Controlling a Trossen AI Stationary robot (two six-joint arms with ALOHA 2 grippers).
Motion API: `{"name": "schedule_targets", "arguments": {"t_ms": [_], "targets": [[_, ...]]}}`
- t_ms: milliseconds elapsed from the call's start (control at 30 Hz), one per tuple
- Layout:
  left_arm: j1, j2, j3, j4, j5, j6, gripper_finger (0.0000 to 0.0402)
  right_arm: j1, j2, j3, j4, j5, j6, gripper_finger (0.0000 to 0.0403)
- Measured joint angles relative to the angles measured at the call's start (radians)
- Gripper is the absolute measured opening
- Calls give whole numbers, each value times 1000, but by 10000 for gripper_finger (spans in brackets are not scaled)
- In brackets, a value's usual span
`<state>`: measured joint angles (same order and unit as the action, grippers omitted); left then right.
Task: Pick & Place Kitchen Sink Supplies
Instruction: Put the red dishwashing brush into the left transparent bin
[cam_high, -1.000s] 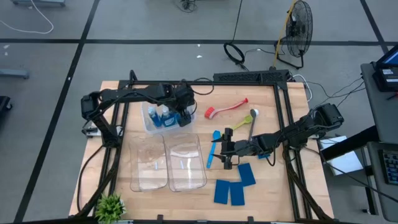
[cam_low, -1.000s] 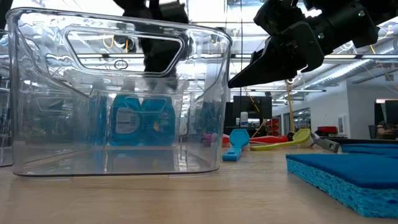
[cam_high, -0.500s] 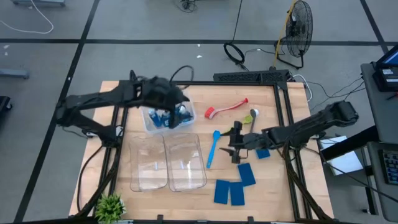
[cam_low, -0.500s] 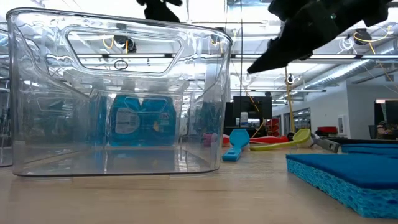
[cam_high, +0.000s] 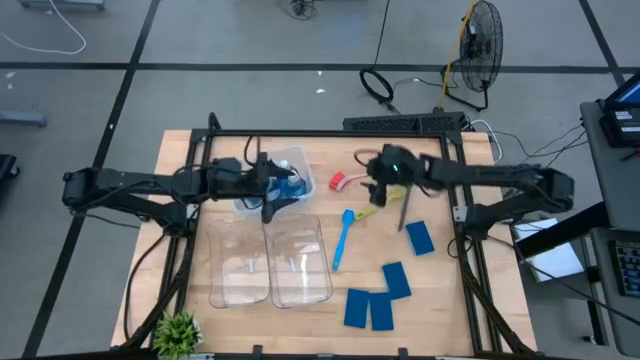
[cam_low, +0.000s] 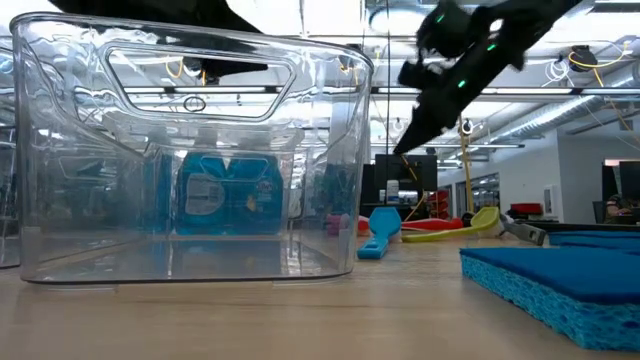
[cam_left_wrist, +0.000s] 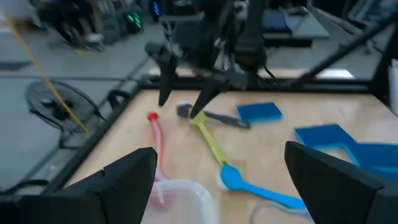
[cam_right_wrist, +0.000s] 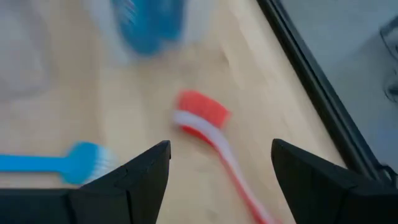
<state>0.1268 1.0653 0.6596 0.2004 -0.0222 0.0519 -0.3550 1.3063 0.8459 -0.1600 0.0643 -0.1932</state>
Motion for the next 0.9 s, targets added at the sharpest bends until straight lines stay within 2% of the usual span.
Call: {"name": "schedule_targets", "arguments": {"t_ms": [167,300,633,767,900], "targets": [[1,-13,-39,70,-36,-11,347,-144,167,45,-20,-117,-124,265],[0,-10,-41,64,-31,-59,349,-199,279,78,-72,-120,-162,265],[-4,-5,-41,63,-31,-88,348,-220,452,132,-121,-129,-148,261],[-4,-5,-41,64,-31,-92,347,-203,457,132,-139,-121,-132,225],[-4,-5,-41,64,-31,-83,353,-189,439,129,-162,-118,-106,152]]}}
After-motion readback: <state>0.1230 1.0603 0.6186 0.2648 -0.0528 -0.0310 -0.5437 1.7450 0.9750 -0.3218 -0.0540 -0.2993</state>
